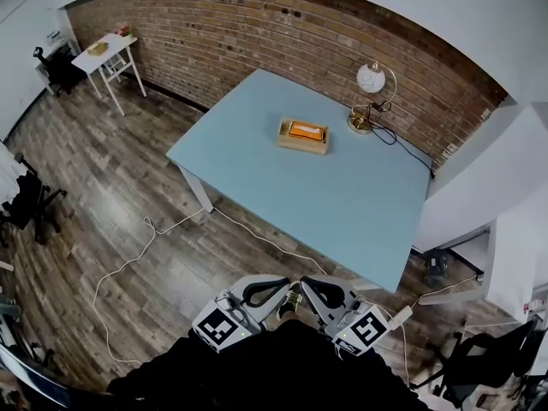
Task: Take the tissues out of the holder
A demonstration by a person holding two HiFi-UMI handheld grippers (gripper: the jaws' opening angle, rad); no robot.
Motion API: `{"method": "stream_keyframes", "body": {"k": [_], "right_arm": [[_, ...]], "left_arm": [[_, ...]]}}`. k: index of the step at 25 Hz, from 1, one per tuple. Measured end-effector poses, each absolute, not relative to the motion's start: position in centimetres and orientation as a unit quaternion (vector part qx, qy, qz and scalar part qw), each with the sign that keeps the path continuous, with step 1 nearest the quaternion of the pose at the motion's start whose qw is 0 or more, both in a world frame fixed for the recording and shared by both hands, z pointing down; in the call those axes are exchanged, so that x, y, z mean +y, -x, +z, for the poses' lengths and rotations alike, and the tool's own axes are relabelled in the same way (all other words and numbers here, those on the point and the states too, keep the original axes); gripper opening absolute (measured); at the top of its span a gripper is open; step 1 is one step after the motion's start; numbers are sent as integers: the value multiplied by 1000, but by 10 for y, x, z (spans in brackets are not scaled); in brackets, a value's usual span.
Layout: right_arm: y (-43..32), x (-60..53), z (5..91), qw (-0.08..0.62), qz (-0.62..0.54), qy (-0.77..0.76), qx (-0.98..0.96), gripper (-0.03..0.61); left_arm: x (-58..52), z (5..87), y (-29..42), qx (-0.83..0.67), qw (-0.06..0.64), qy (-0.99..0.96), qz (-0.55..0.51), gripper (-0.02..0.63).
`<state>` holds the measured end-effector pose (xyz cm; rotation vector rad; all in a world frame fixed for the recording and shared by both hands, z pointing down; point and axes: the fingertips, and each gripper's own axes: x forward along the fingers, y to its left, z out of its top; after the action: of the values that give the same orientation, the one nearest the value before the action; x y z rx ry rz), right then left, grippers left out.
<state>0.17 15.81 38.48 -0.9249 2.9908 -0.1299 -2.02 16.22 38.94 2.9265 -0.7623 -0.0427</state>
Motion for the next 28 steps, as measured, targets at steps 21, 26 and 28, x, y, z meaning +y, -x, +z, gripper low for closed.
{"method": "stream_keyframes", "body": {"k": [21, 26, 28], "right_arm": [[-75, 33, 378, 15, -50, 276, 960, 5], [-96, 10, 378, 15, -50, 267, 962, 5], [-102, 2, 377, 15, -50, 262, 964, 5]], "left_arm": [[38, 382, -58, -262, 53, -964, 8, 11], [15, 380, -80, -267, 50, -962, 12, 11], [7, 380, -87, -271, 53, -961, 13, 11]]}}
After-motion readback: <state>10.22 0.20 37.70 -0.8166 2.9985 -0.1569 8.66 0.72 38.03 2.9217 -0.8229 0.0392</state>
